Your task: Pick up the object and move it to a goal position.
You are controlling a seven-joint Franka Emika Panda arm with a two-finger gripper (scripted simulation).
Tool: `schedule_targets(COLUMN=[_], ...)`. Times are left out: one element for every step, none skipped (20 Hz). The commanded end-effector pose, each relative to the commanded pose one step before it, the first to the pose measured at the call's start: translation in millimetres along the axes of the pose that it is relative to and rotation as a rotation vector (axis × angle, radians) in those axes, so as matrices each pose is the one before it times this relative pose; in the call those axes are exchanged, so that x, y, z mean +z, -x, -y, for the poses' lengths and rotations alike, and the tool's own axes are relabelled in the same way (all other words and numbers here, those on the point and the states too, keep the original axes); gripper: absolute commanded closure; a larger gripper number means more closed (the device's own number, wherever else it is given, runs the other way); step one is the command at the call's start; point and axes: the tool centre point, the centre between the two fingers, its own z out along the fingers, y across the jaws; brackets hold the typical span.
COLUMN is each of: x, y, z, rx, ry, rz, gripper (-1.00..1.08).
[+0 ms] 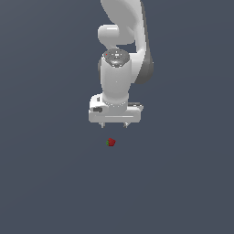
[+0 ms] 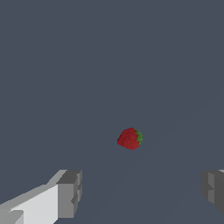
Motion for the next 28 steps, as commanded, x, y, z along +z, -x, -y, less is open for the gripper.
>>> schedule_targets(x=[1.26,0.79,0.92,1.04,1.13,1.22,1.33,1.43,1.55,1.68,1.79,1.90,2.02,2.15,2.27,2.39,2.49,2.51,2.50,2.50,2.49,2.48,2.47,2.46,2.45,2.44,2.43,2.42], y=[-0.03,0.00,0.01,0.02,0.02,0.01,0.01,0.01,0.02,0.04,0.05,0.06,0.08,0.09,0.11,0.14,0.16,0.17,0.19,0.20,0.22,0.23,0.24,0.25,0.26,0.27,0.28,0.29], z=[-0.31,-0.21,-0.26,-0.28,-0.30,-0.31,-0.35,-0.36,-0.40,-0.42,-0.45,-0.46,-0.49,-0.51,-0.52,-0.55,-0.55,-0.54,-0.53,-0.51,-0.49,-0.48,-0.46,-0.45,-0.43,-0.41,-0.39,-0.38], rx=[-0.01322,-0.00834,-0.00959,-0.01075,-0.01174,-0.01291,-0.01424,-0.01540,-0.01663,-0.01795,-0.01916,-0.02044,-0.02174,-0.02311,-0.02448,-0.02583,-0.02699,-0.02728,-0.02728,-0.02727,-0.02726,-0.02725,-0.02724,-0.02723,-0.02723,-0.02722,-0.02721,-0.02719], ry=[0.00050,0.00022,0.00023,0.00023,0.00024,0.00026,0.00027,0.00026,0.00023,0.00020,0.00015,0.00011,0.00005,-0.00002,-0.00011,-0.00020,-0.00031,-0.00041,-0.00050,-0.00059,-0.00068,-0.00077,-0.00085,-0.00092,-0.00099,-0.00106,-0.00112,-0.00118], rz=[0.00081,0.00054,0.00065,0.00074,0.00079,0.00082,0.00087,0.00092,0.00101,0.00110,0.00117,0.00122,0.00128,0.00133,0.00138,0.00142,0.00144,0.00140,0.00134,0.00128,0.00121,0.00114,0.00106,0.00098,0.00090,0.00081,0.00072,0.00063], gripper=[-0.92,-0.92,-0.92,-0.92,-0.92,-0.92,-0.92,-0.92,-0.92,-0.92,-0.92,-0.92,-0.92,-0.92,-0.92,-0.92,-0.92,-0.92,-0.92,-0.92,-0.92,-0.92,-0.92,-0.92,-0.92,-0.92,-0.92,-0.92])
